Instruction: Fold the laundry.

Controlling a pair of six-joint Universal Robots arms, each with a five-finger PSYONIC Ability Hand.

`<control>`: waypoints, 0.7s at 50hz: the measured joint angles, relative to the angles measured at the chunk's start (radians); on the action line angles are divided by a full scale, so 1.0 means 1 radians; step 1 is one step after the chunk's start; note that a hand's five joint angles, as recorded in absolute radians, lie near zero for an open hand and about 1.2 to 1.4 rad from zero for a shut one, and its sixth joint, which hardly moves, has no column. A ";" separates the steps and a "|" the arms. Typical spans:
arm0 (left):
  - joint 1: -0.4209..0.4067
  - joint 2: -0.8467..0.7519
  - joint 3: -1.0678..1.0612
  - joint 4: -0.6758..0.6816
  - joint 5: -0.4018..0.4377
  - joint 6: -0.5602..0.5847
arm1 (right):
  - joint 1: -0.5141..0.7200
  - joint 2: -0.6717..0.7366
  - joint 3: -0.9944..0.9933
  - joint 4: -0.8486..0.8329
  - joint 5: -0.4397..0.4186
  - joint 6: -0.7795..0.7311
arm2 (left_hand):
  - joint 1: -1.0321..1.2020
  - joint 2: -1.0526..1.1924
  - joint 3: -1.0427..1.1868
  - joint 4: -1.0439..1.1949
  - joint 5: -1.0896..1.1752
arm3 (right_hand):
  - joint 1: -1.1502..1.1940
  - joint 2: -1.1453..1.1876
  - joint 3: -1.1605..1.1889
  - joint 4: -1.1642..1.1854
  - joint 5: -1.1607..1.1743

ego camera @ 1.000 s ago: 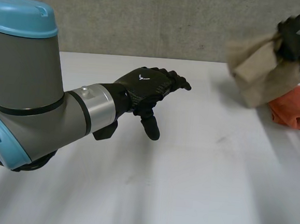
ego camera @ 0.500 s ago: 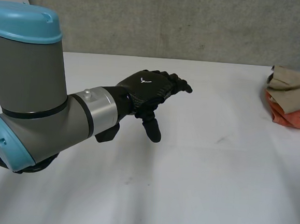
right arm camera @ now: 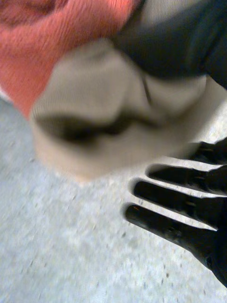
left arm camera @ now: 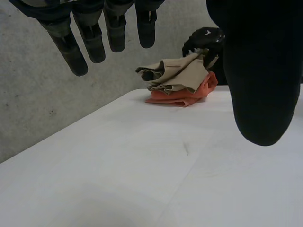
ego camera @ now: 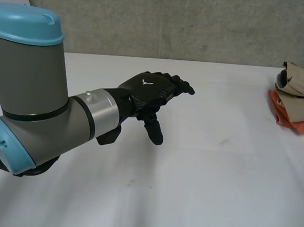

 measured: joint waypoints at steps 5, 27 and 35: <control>0.002 0.008 0.001 0.001 -0.001 0.000 | -0.009 -0.088 0.024 0.055 0.060 -0.048 | 0.000 0.000 0.000 0.000 0.000 | -0.322 -0.475 -0.510 -0.490 -0.480; 0.117 0.265 -0.111 0.139 -0.247 -0.072 | 0.645 -0.772 0.477 0.129 0.642 0.256 | 0.000 0.000 0.000 0.000 0.000 | -0.323 -0.475 -0.510 -0.490 -0.480; 0.243 0.355 -0.236 0.205 -0.301 -0.079 | 0.829 -0.855 0.661 0.122 0.732 0.345 | 0.000 -0.001 0.000 0.000 0.000 | -0.323 -0.475 -0.510 -0.490 -0.485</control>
